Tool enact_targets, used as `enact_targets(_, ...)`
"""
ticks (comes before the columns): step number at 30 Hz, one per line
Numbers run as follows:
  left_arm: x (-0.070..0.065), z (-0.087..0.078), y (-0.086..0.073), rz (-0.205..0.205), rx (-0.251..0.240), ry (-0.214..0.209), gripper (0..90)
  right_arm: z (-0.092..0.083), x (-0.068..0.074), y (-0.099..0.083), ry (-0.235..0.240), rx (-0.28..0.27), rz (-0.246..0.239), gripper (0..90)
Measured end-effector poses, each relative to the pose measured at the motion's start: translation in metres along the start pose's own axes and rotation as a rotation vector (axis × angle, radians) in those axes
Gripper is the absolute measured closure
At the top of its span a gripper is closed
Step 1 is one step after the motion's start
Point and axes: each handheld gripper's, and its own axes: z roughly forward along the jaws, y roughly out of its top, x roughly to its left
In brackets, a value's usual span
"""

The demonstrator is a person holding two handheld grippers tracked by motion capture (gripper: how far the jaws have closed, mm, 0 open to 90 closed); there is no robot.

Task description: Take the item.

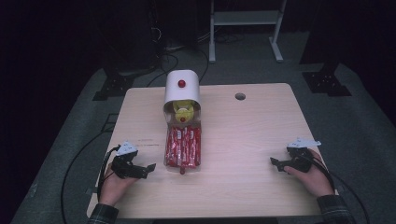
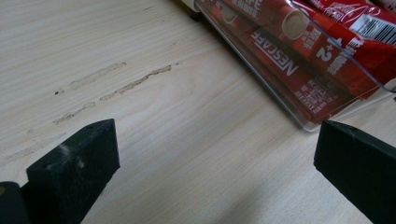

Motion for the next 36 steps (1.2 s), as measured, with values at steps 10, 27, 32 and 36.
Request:
enact_targets(10,-0.003,-0.006,0.012,0.005,-0.015,-0.007,0.0,0.000,0.000,0.000,0.000,0.000,0.000,12.0)
enact_targets(27,-0.009,-0.005,0.030,0.015,-0.060,-0.041,0.1,0.000,0.000,0.000,0.000,0.000,-0.001,12.0)
enact_targets(32,-0.011,-0.005,0.037,0.024,-0.069,-0.045,0.1,0.000,0.000,0.000,0.000,0.000,0.000,12.0)
enact_targets(36,-0.014,-0.004,0.044,0.033,-0.078,-0.052,0.2,0.000,0.000,0.000,0.000,0.000,0.000,12.0)
